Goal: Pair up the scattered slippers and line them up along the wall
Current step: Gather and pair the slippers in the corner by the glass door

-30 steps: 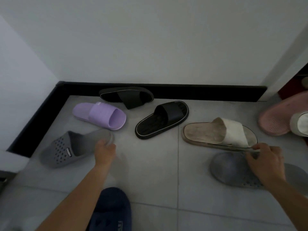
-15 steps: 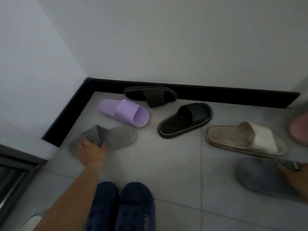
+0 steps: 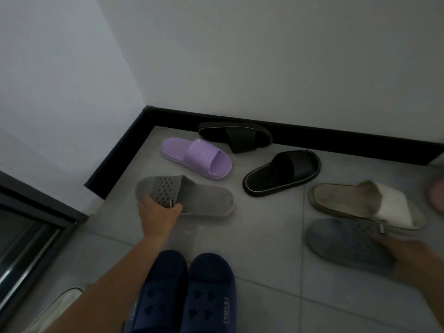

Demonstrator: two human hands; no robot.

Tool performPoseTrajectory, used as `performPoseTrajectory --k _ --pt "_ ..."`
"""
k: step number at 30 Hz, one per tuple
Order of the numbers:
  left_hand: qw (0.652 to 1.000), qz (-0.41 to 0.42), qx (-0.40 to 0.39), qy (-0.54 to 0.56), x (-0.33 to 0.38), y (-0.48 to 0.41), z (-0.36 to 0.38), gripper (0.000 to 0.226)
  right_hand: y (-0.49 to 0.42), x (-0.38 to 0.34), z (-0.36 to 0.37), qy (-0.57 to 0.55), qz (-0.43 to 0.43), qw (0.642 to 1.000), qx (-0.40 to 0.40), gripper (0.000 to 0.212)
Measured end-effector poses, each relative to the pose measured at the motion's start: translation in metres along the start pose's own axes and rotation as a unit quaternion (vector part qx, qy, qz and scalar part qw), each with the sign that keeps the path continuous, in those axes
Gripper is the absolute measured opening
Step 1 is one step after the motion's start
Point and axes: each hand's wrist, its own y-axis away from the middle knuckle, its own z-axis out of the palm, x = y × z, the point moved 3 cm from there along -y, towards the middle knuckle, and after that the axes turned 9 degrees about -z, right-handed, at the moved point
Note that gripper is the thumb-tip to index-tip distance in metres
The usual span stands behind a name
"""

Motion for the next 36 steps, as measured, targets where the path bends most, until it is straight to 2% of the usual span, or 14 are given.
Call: performPoseTrajectory --k 2,7,10,13,17,23,25,27,28,30,32,33,34,36 --pt "0.994 0.076 -0.072 -0.010 0.014 0.021 0.009 0.083 0.029 -0.014 0.026 -0.011 0.008 1.000 -0.027 0.038" --pt "0.934 0.205 -0.280 -0.080 0.053 0.096 0.047 0.088 0.037 -0.017 0.037 -0.100 -0.008 0.995 -0.012 0.038" --pt "0.880 0.271 -0.363 -0.142 0.058 0.155 0.075 0.101 0.049 -0.015 0.044 -0.160 -0.007 0.987 -0.011 0.037" --pt "0.836 0.290 -0.420 -0.204 0.049 0.190 0.094 0.103 0.065 0.003 0.041 -0.140 0.025 0.989 -0.028 0.034" --pt "0.804 0.287 -0.458 -0.247 0.031 0.202 0.097 0.096 0.088 0.043 0.026 -0.131 0.044 0.990 -0.021 0.034" --pt "0.749 0.294 -0.508 -0.306 -0.002 0.216 0.083 0.091 0.138 0.103 0.012 -0.102 0.102 0.989 -0.016 0.015" --pt "0.725 0.294 -0.521 -0.342 -0.019 0.219 0.073 0.097 0.163 0.127 0.016 -0.077 0.147 0.985 -0.048 0.019" --pt "0.686 0.335 -0.515 -0.389 -0.035 0.221 0.065 0.104 0.183 0.147 0.021 -0.020 0.202 0.973 -0.113 0.031" --pt "0.666 0.367 -0.499 -0.415 -0.039 0.221 0.061 0.107 0.189 0.150 0.023 0.020 0.210 0.966 -0.151 0.038" --pt "0.644 0.406 -0.460 -0.457 -0.042 0.221 0.057 0.115 0.190 0.144 0.022 0.143 0.163 0.954 -0.206 0.045" --pt "0.642 0.407 -0.445 -0.473 -0.038 0.225 0.059 0.124 0.176 0.126 0.019 0.306 0.022 0.923 -0.231 0.047" --pt "0.643 0.408 -0.444 -0.472 -0.035 0.228 0.061 0.126 0.166 0.116 0.017 0.394 -0.083 0.885 -0.234 0.047" --pt "0.645 0.408 -0.448 -0.465 -0.032 0.232 0.064 0.126 0.158 0.105 0.015 0.479 -0.187 0.827 -0.229 0.047" --pt "0.649 0.410 -0.460 -0.446 -0.024 0.240 0.072 0.124 0.147 0.089 0.012 0.607 -0.325 0.701 -0.186 0.043"
